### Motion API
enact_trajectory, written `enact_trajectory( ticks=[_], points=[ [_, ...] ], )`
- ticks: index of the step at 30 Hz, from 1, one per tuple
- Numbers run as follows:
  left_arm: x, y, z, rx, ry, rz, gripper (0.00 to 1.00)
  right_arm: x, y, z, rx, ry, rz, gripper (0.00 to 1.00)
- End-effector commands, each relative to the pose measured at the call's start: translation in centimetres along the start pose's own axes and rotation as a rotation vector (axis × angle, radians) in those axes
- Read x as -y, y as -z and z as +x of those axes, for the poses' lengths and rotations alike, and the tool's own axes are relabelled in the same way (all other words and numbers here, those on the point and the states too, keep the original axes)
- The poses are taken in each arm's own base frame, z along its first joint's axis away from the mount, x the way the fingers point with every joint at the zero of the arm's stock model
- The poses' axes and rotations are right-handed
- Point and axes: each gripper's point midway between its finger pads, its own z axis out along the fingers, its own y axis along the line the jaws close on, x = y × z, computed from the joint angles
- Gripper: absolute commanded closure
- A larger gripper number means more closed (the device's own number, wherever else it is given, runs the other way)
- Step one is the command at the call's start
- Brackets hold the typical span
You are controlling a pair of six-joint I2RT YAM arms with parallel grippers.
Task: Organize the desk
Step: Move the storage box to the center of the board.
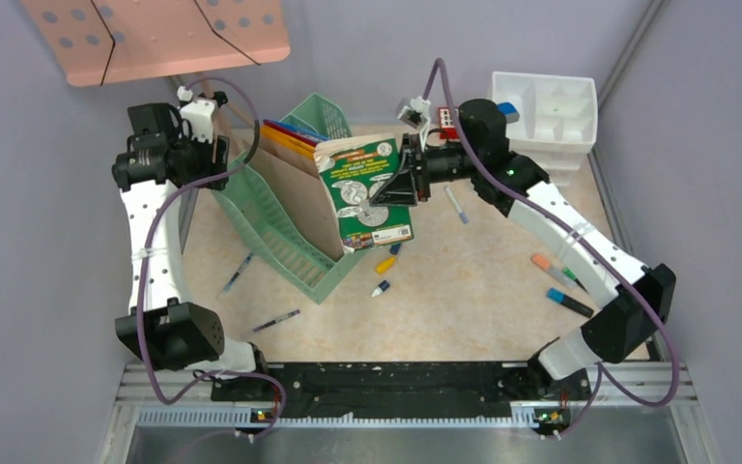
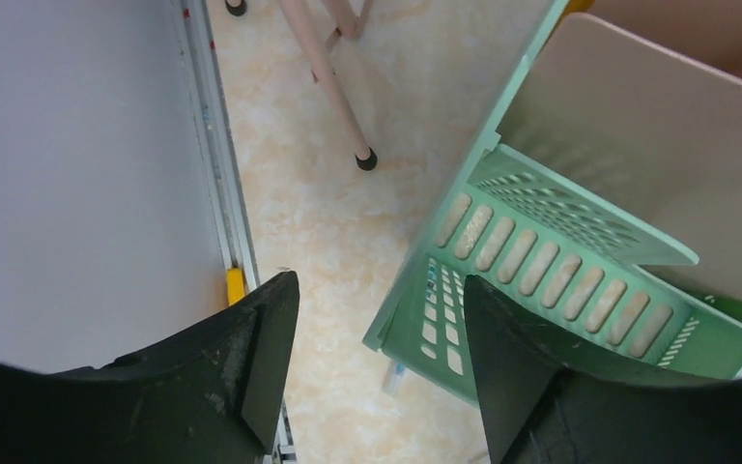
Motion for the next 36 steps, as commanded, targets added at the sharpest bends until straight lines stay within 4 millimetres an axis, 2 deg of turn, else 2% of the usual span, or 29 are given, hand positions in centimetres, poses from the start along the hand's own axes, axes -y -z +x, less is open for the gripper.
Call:
enact_trajectory(
  ticks=[1,8,13,15,25,30,36],
  points=[
    [0.5,-1.0,0.2,0.011,-0.065,0.054,0.35,-1.6,-2.0,-3.0,0.042,0.137,-0.027,1.00],
    [1.9,-2.3,0.4,0.012,-0.111,0.152,0.57,-1.0,-4.5,-3.2,0.019,0.141,-0.025,1.00],
    [2.8,-3.0,-0.3,0.028,-0.154,0.200,0.91,-0.3,-5.5,-3.1,0.014,0.139,-0.007,1.00],
    [3.4,-3.4,-0.8,0.032,-0.179,0.215,1.00,-0.1,-5.6,-3.0,0.012,0.136,-0.002,1.00],
    [6.2,-5.4,-4.3,0.096,-0.335,0.288,1.00,1.3,-5.2,-2.9,0.023,0.151,0.090,1.00],
    [8.8,-6.5,-5.2,0.127,-0.437,0.331,1.00,3.4,-5.3,-3.4,0.049,0.168,0.188,1.00],
    [12.2,-7.6,-7.3,0.176,-0.465,0.381,1.00,6.6,-5.5,-3.5,0.078,0.168,0.315,1.00]
  ],
)
